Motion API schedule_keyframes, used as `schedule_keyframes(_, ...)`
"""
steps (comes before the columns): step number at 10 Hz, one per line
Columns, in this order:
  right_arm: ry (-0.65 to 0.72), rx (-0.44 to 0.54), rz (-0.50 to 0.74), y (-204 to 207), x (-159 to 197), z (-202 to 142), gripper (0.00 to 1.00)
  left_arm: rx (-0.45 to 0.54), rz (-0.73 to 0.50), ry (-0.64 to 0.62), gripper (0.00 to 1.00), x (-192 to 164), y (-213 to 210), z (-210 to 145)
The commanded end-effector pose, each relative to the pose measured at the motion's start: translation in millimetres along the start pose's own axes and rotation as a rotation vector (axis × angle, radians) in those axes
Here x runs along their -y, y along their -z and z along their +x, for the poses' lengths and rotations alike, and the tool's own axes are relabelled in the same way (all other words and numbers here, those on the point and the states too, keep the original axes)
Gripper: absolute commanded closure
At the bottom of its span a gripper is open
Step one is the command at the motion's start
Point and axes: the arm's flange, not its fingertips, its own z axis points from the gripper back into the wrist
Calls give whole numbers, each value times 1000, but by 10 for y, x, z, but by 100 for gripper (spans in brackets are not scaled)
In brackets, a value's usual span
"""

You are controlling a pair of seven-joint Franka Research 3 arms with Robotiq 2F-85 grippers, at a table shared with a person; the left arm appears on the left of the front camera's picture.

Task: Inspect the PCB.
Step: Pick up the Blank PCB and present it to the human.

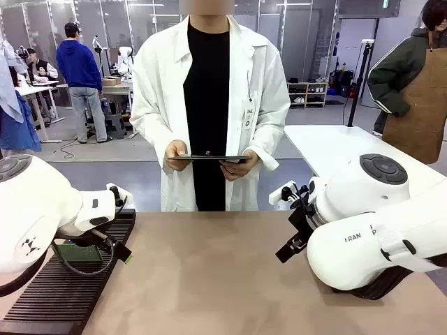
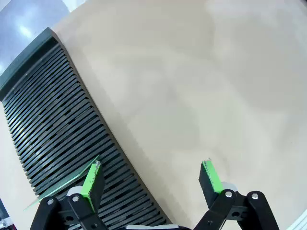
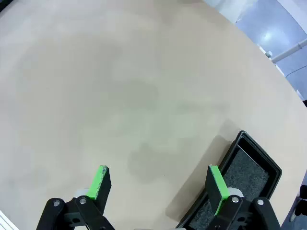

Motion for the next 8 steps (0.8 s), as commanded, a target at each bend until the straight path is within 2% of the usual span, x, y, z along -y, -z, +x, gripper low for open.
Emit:
schedule_keyframes(1,0,0,0,0,0,0,0,0,0,1,0,7,0,2)
schedule_keyframes(8,0,0,0,0,0,0,0,0,0,1,0,7,0,2)
